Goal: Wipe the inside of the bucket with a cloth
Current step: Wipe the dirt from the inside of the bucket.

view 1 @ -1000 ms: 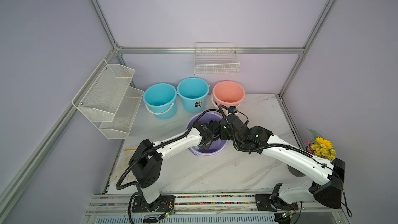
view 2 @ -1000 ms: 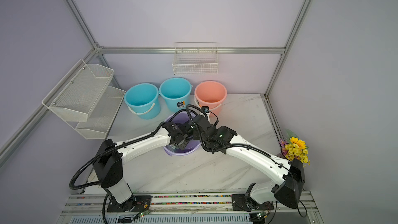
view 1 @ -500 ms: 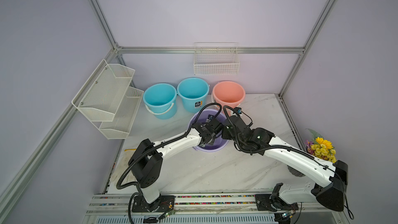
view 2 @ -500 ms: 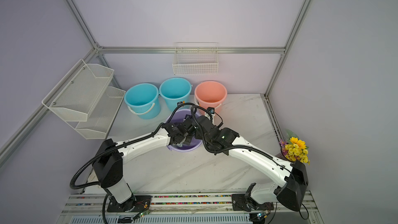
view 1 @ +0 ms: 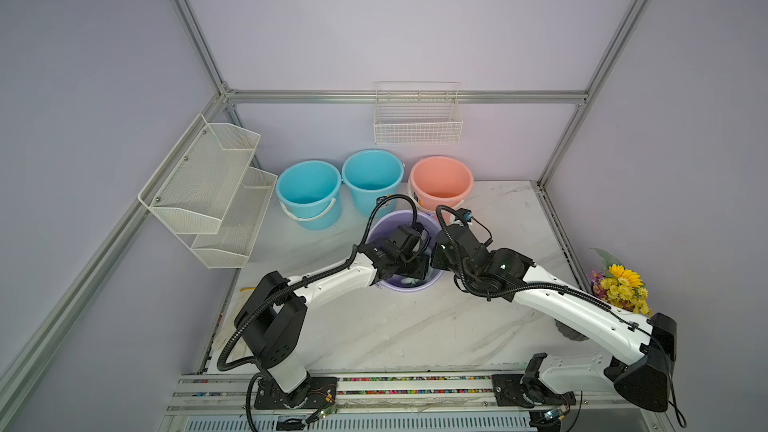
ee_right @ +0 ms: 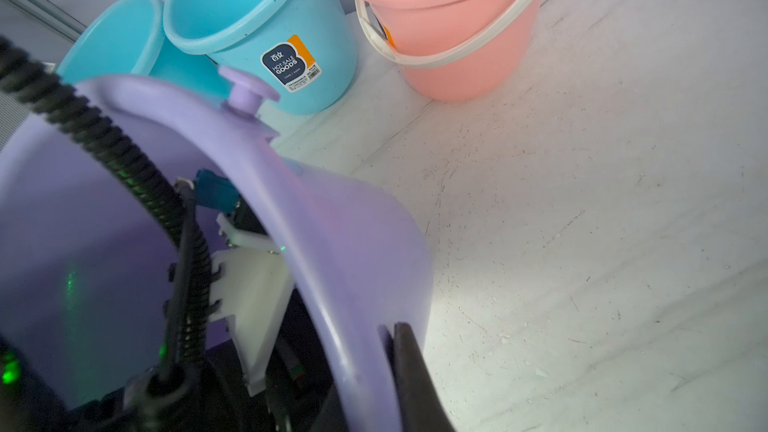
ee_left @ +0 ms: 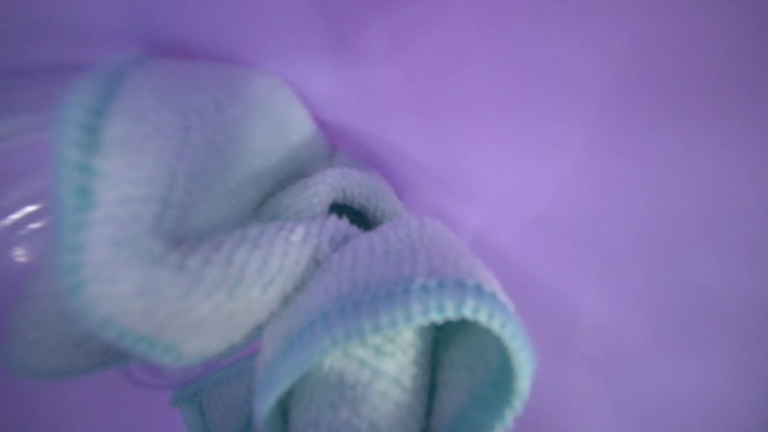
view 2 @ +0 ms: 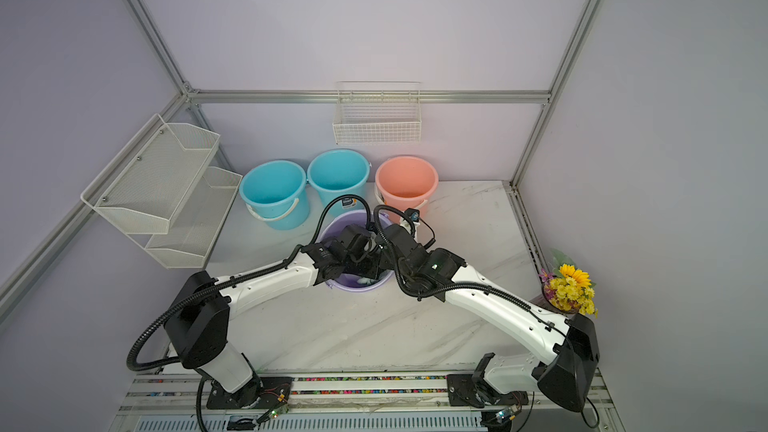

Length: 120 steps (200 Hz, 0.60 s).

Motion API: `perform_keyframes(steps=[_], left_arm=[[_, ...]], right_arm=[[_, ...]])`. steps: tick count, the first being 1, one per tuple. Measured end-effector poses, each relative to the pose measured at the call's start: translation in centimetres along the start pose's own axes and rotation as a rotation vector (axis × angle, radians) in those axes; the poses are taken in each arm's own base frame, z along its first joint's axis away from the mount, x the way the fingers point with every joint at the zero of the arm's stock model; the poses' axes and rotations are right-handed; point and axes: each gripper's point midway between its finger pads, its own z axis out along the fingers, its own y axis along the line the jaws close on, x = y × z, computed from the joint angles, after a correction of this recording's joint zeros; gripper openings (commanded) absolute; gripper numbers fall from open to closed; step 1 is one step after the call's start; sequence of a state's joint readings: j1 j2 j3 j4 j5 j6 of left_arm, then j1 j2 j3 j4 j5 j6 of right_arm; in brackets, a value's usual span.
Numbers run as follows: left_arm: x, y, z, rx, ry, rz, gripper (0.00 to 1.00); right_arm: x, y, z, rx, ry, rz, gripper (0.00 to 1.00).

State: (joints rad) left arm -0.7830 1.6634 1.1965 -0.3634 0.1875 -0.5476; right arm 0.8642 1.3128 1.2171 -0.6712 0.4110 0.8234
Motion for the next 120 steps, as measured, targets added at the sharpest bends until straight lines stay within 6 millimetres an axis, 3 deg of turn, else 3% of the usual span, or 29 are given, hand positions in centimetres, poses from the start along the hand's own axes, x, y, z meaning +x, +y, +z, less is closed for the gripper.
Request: perform_keyframes(steps=[31, 54, 87, 120], left_arm=[[1.9, -0.8, -0.7, 0.065, 0.118, 0.060, 0.00], [3.1, -0.3, -1.9, 0.031, 0.207, 0.134, 0.00], [4.5, 2.2, -4.1, -0.120, 0.325, 0.248, 0.00], [4.5, 5.6, -5.9, -0.344, 0.395, 0.344, 0.00]], right_arm=[[0.4, -0.6, 0.3, -0.005, 0.053, -0.009, 0.00], [0.3, -0.9, 0.5, -0.024, 0.084, 0.006, 0.00], [-0.1, -0.8, 0.2, -0.058, 0.101, 0.028, 0.00], [-0.1, -0.4, 0.1, -0.081, 0.117, 0.027, 0.00]])
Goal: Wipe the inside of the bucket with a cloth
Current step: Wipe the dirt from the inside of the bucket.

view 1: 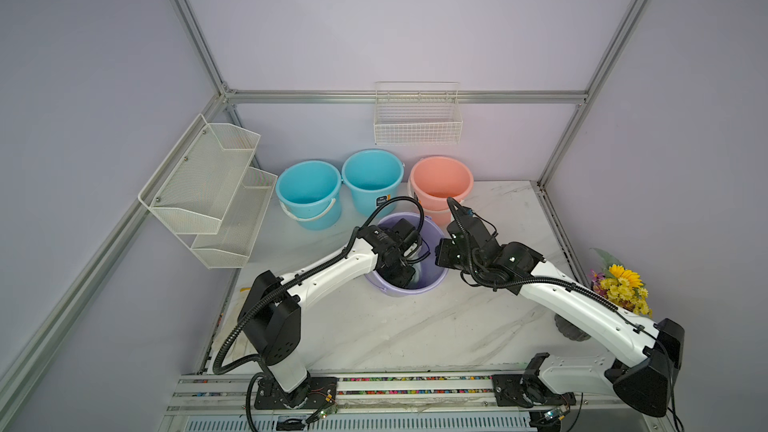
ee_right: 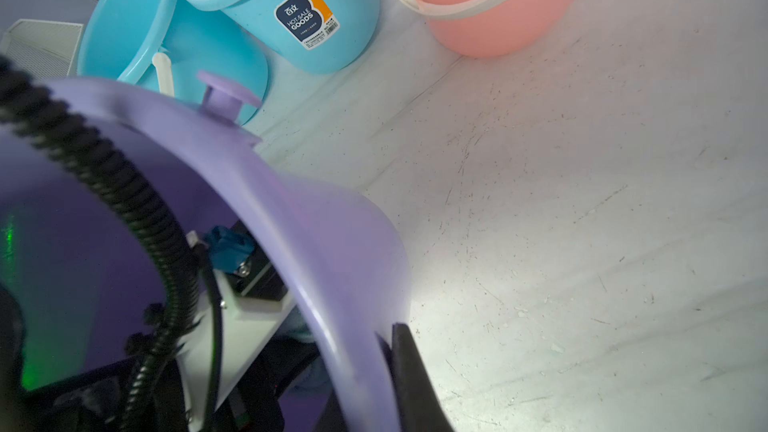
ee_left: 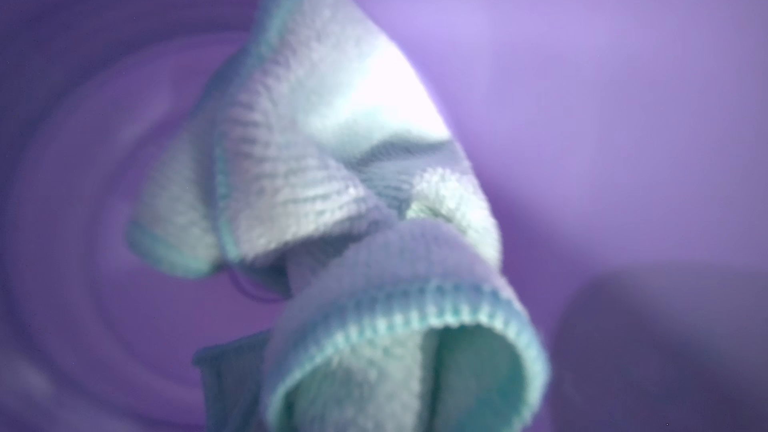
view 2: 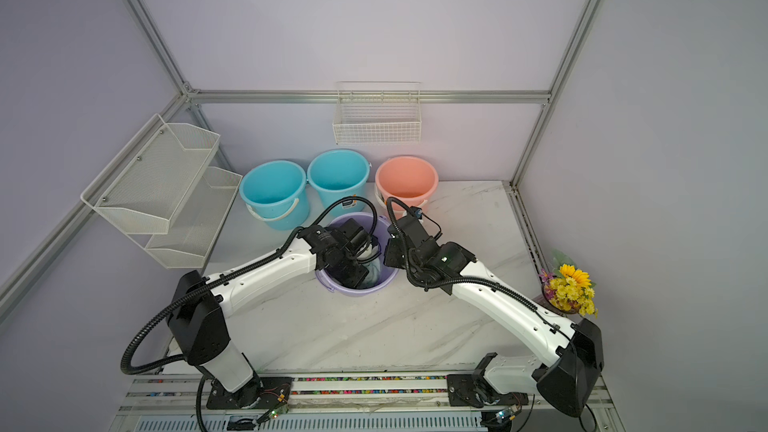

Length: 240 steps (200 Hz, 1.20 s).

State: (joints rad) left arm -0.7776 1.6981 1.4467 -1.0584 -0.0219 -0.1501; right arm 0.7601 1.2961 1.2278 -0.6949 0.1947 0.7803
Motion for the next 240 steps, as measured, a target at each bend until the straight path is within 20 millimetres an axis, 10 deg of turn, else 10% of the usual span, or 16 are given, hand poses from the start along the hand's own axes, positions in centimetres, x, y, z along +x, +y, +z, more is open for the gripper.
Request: perform_keyframes(steps=[135, 240], left_arm=[[-4.1, 7.3, -3.7, -0.567, -0.119, -0.106, 0.00], [-8.0, -1.5, 0.7, 0.156, -0.236, -0.349, 0.00]], right_arm=[[-0.6, 1.1, 1.2, -0.052, -0.010, 0.068, 0.00], [-0.6, -0.2, 1.8, 0.001, -0.040, 0.127, 0.00]])
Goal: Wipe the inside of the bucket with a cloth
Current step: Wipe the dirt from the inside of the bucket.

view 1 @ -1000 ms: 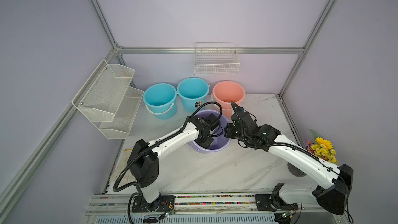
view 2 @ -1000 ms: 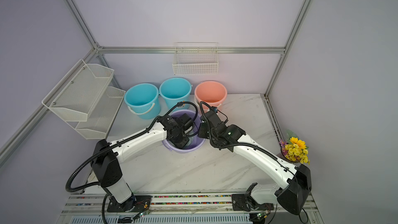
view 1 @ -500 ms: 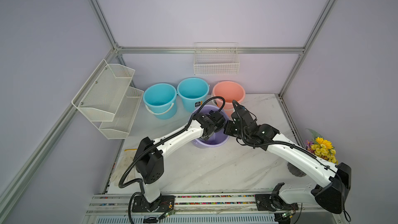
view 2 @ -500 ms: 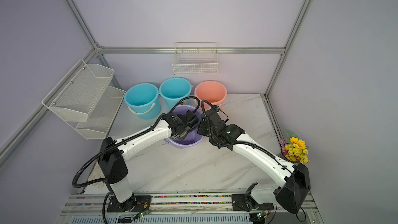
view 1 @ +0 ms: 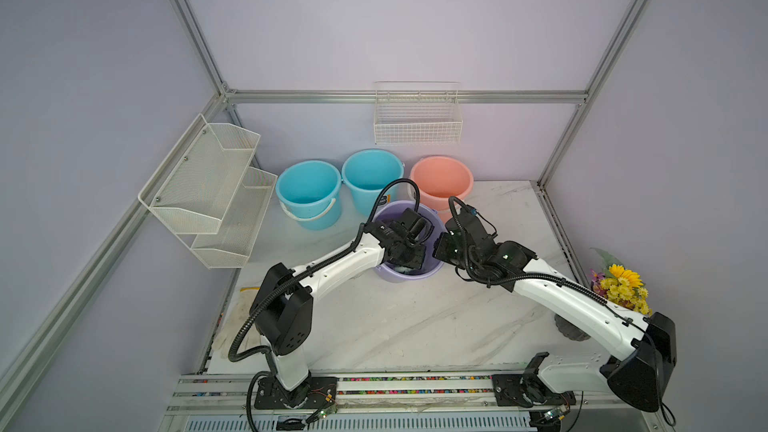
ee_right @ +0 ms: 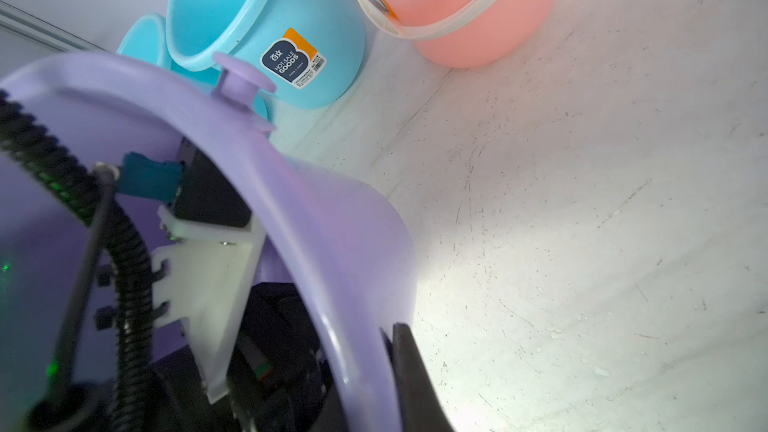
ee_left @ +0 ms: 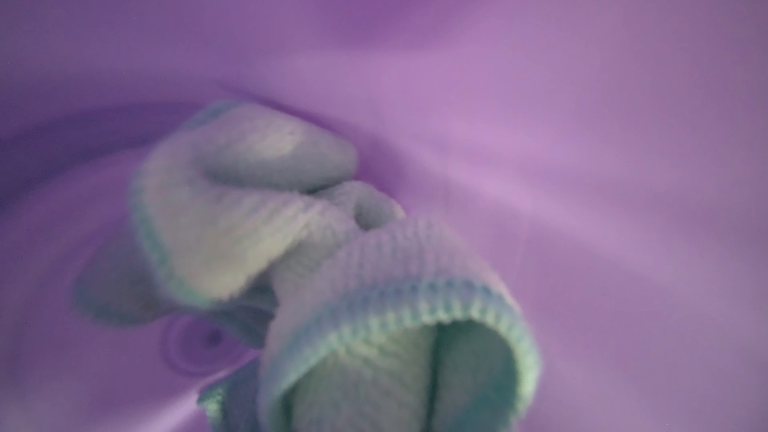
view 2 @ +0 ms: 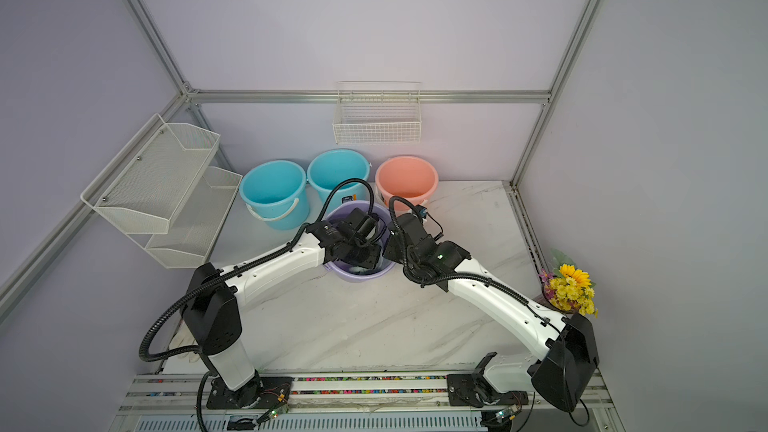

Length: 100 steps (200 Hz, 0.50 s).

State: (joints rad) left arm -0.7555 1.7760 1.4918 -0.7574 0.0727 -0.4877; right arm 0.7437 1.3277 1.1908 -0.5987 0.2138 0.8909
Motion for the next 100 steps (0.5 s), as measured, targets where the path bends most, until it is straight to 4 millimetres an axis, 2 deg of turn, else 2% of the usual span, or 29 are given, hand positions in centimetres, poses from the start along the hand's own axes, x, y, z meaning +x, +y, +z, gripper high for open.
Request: perform_keyframes(steps=[22, 57, 84, 100], left_arm=[[1.2, -2.0, 0.6, 0.139, 0.073, -0.006, 0.00], [3.6, -3.3, 0.2, 0.252, 0.183, 0.037, 0.00], [5.1, -2.9, -1.0, 0.235, 0.257, 0.109, 0.00], [5.6, -1.7, -1.7, 0.169, 0.287, 0.157, 0.00]], right_arm=[[0.0, -0.8, 0.0, 0.037, -0.007, -0.023, 0.00], [0.4, -1.7, -0.2, 0.081, 0.017, -0.086, 0.00], [0.2, -1.3, -0.6, 0.096, 0.027, -0.144, 0.00], [-0.3, -1.0, -0.7, 0.109, 0.020, -0.177, 0.00]])
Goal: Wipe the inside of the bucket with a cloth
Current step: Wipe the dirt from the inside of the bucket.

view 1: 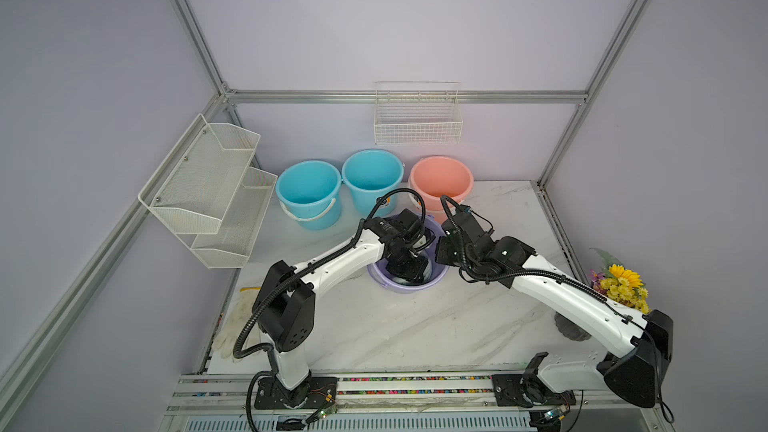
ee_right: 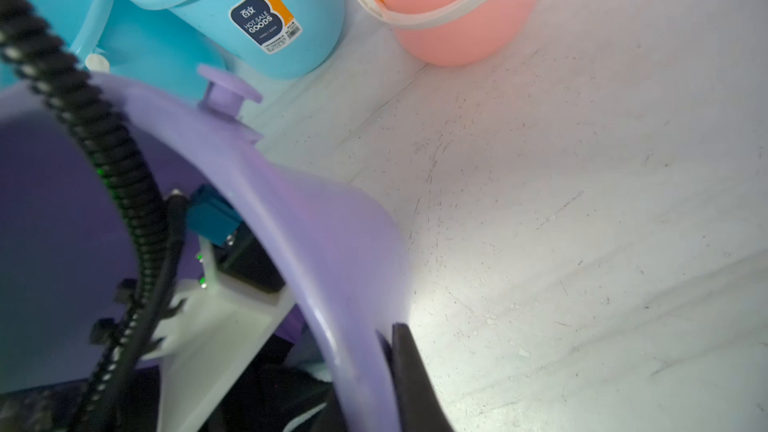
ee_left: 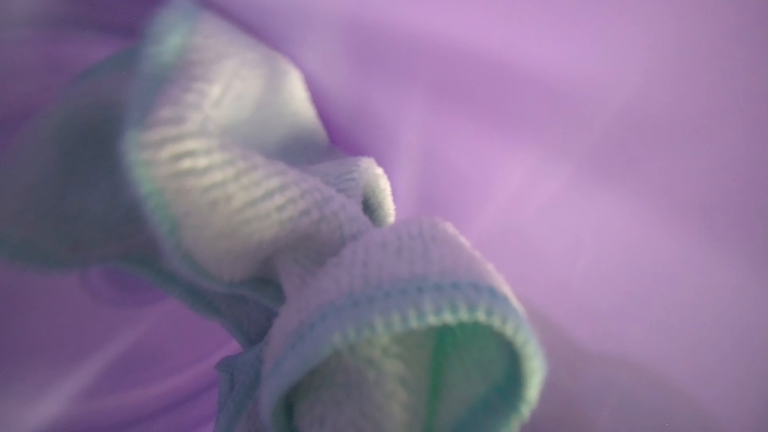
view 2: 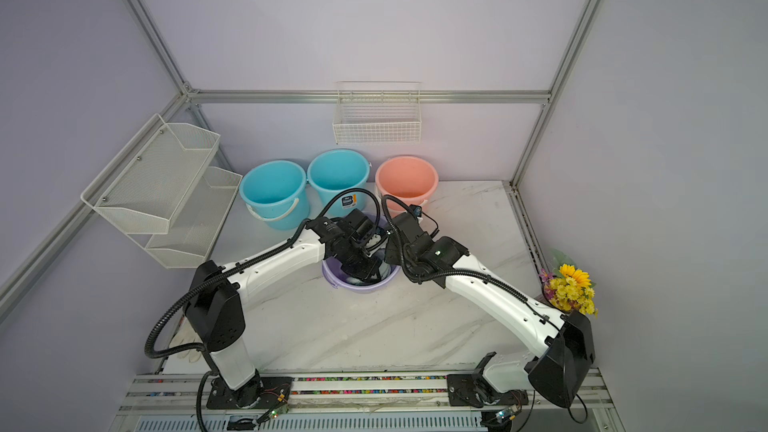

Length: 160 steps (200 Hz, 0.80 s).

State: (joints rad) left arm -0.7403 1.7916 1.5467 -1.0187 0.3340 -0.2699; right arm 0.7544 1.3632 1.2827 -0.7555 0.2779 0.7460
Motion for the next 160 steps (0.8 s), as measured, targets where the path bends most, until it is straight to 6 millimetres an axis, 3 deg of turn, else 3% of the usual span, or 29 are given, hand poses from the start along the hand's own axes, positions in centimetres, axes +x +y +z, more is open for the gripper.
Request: perform_keyframes(steps=[28, 65, 116, 160], left_arm=[[1.7, 3.3, -1.2, -0.206, 0.068, 0.038, 0.00], [1.8, 6.8, -2.7, -0.476, 0.104, 0.083, 0.00], [0.1, 9.5, -5.0, -0.779, 0.027, 0.092, 0.00], [-2.2, 10.9, -6.3, -0.900, -0.111, 0.051, 0.00]], right_arm=[[-0.6, 0.3, -0.5, 0.013, -0.009, -0.050, 0.00], [-1.0, 1.3, 0.1, 0.021, -0.001, -0.092, 0.00], [-0.6, 1.3, 0.6, 0.027, 0.014, -0.096, 0.00], [-0.9, 2.3, 0.7, -0.033, -0.006, -0.046, 0.00]])
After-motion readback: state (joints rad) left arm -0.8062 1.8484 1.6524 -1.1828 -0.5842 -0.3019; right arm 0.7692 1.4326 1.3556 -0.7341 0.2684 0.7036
